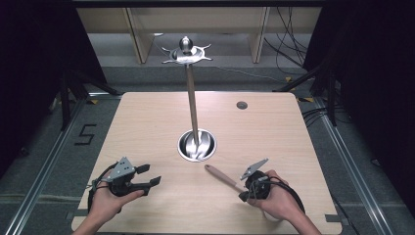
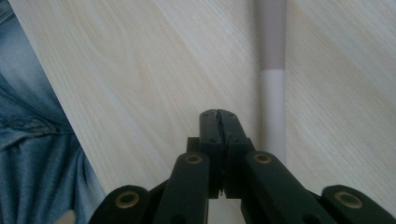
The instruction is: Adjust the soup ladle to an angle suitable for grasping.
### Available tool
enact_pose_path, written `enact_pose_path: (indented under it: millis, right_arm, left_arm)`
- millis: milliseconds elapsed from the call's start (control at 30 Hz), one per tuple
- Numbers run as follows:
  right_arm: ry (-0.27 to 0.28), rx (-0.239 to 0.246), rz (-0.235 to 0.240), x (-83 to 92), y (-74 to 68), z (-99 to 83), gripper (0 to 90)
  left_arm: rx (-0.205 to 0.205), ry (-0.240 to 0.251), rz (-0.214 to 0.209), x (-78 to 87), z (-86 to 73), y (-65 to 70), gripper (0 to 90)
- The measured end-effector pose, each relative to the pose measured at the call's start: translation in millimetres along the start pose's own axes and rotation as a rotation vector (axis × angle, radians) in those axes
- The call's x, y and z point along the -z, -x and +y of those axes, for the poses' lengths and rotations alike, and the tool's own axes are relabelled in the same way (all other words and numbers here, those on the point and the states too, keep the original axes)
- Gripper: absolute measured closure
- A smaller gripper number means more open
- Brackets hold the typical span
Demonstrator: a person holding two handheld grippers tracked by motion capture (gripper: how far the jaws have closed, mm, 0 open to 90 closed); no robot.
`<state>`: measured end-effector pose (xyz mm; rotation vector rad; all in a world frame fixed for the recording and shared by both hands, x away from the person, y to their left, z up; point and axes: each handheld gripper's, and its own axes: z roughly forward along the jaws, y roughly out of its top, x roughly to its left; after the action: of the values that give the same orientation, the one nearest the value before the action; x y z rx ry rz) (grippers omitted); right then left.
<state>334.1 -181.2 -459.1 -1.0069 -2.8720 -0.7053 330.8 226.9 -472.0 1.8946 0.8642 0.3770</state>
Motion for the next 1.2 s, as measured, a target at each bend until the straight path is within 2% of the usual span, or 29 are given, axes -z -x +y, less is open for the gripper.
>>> enact_pose_path:
  millis: [33,100,133,167,200,267,300,433,467,533,567,600,633,667,733,767,800,833,867,900,933,1000,1133,1200]
  right_arm:
    - [-0.007,0.007,0.009,-1.1,0.2,2.4,90.0]
    - [-0.04,0.018,-0.008,-3.3,-1.5,8.2,90.0]
    - [-0.046,0.035,-0.008,-4.7,-0.4,10.7,90.0]
    - [-0.05,0.035,-0.007,-6.0,-0.4,12.4,90.0]
    - [-0.062,0.011,-0.003,-7.5,-2.0,14.9,90.0]
    - [-0.065,0.014,-0.013,-10.6,-1.3,19.0,90.0]
    - [-0.072,-0.012,-0.021,-13.9,-1.7,23.4,90.0]
    - [-0.083,-0.015,-0.048,-16.9,-1.2,33.2,90.0]
    - [-0.086,-0.029,-0.049,-17.5,-0.8,35.2,90.0]
    - [-0.083,-0.019,-0.059,-18.1,1.1,37.2,90.0]
    - [-0.085,-0.032,-0.066,-19.1,1.1,38.7,90.0]
    - [-0.09,-0.024,-0.06,-20.6,3.0,41.2,90.0]
    - [-0.09,-0.024,-0.06,-20.6,3.0,41.2,90.0]
    - [-0.109,-0.043,-0.073,-22.7,3.7,42.3,90.0]
    - [-0.108,-0.03,-0.074,-24.9,5.5,42.6,90.0]
    - [-0.117,-0.037,-0.043,-28.1,6.4,43.5,90.0]
    - [-0.117,-0.037,-0.043,-28.1,6.4,43.5,90.0]
    - [-0.131,-0.043,-0.061,-31.9,7.1,45.1,90.0]
    - [-0.131,-0.043,-0.061,-31.9,7.1,45.1,90.0]
    - [-0.135,-0.019,-0.056,-35.2,9.0,46.3,90.0]
    - [-0.135,-0.019,-0.056,-35.2,9.0,46.3,90.0]
    - [-0.147,-0.04,-0.062,-38.5,8.5,48.2,90.0]
    - [-0.149,-0.037,-0.075,-40.7,9.8,50.2,90.0]
    - [-0.146,-0.067,-0.086,-41.6,9.4,51.6,90.0]
  left_arm:
    - [-0.01,-0.008,0.01,0.1,0.4,-0.3,35.1]
    - [0.002,-0.014,-0.002,-1.9,0.4,-0.5,35.1]
    - [-0.006,-0.016,0.007,-2.4,0.8,-0.6,35.1]
    - [-0.001,-0.016,-0.003,-3.6,1.0,-0.8,35.1]
    - [-0.002,-0.019,-0.001,-3.9,1.5,-0.8,35.1]
    - [-0.008,-0.021,0.004,-5.0,2.3,0.0,35.1]
    - [-0.004,-0.022,-0.009,-6.9,1.3,1.3,35.1]
    - [-0.011,-0.034,-0.018,-5.9,0.3,3.2,35.0]
    - [-0.014,-0.029,-0.013,-4.7,-0.5,4.3,35.0]
    - [-0.017,-0.031,-0.014,-4.3,-1.0,4.4,35.0]
    - [-0.031,-0.037,-0.005,-3.5,-1.2,4.1,35.0]
    - [-0.023,-0.037,-0.012,-3.5,-1.5,4.1,35.0]
    - [-0.033,-0.042,0.0,-2.5,-1.0,4.1,35.0]
    - [-0.019,-0.034,-0.014,-3.2,-1.4,4.4,35.0]
    - [-0.02,-0.038,-0.017,-2.8,-1.3,5.0,34.9]
    - [-0.022,-0.04,-0.015,-2.9,-1.1,5.0,34.9]
    - [-0.023,-0.04,-0.018,-3.6,-0.9,4.6,34.9]
    - [-0.031,-0.044,-0.006,-3.8,0.2,4.6,34.9]
    - [-0.018,-0.038,-0.018,-5.0,-0.2,4.7,34.9]
    - [-0.017,-0.038,-0.018,-5.6,0.0,4.8,34.9]
    - [-0.02,-0.041,-0.019,-5.8,0.0,4.5,34.9]
    - [-0.018,-0.039,-0.025,-5.7,-0.4,5.0,34.9]
    - [-0.019,-0.038,-0.016,-3.5,-1.0,3.7,34.9]
    - [-0.019,-0.046,-0.012,-2.5,-1.2,2.7,34.9]
